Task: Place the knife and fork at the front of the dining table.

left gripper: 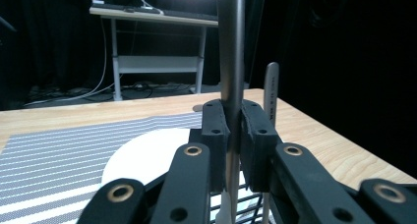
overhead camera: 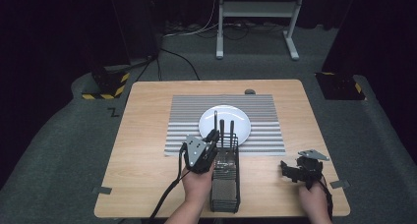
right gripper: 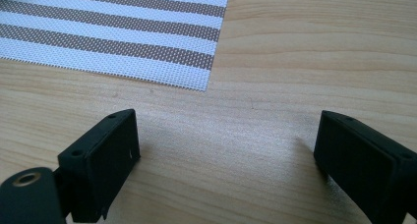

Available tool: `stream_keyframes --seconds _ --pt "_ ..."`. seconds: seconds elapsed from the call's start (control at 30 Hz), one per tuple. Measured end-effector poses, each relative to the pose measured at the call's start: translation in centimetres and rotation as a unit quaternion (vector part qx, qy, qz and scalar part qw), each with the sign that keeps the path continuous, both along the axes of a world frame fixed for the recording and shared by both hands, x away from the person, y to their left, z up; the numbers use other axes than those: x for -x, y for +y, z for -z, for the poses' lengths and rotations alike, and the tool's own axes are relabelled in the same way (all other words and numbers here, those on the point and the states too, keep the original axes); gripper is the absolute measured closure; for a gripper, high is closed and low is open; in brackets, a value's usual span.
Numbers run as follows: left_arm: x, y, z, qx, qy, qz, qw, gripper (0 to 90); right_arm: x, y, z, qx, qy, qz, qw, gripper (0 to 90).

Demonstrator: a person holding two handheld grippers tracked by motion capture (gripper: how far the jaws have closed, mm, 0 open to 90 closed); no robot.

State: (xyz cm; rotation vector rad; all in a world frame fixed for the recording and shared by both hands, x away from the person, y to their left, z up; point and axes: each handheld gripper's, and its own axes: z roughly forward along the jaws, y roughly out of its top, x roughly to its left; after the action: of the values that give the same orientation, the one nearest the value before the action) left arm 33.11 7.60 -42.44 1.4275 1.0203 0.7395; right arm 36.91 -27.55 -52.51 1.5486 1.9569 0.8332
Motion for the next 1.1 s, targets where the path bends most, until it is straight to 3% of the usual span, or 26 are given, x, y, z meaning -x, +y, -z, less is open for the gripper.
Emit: stream_keyframes --seconds 0.17,0.4,0.5,0.73,1.1 --pt "0.4 0.1 -0.4 0.007 -0.021 0.003 0.9997 81.9 0.0 0.0 0.0 0.000 0.000 0.000 1.0000 9.5" --pt "0.7 0.1 -1.1 0.016 -0.031 0.018 0.9992 82.0 0.0 0.0 0.0 0.000 0.000 0.000 1.0000 9.5" --pt "0.9 0.2 -2.0 0.022 -0.044 0.024 0.9985 82.1 0.0 0.0 0.0 0.000 0.000 0.000 1.0000 9.5" --pt "1.8 0.4 -4.1 0.026 -0.082 0.039 0.9956 82.1 0.0 0.0 0.0 0.000 0.000 -0.001 1.0000 9.5" --pt "2.6 0.9 -6.0 0.035 -0.112 0.053 0.9917 82.2 0.0 0.0 0.0 0.000 0.001 -0.001 1.0000 9.4"
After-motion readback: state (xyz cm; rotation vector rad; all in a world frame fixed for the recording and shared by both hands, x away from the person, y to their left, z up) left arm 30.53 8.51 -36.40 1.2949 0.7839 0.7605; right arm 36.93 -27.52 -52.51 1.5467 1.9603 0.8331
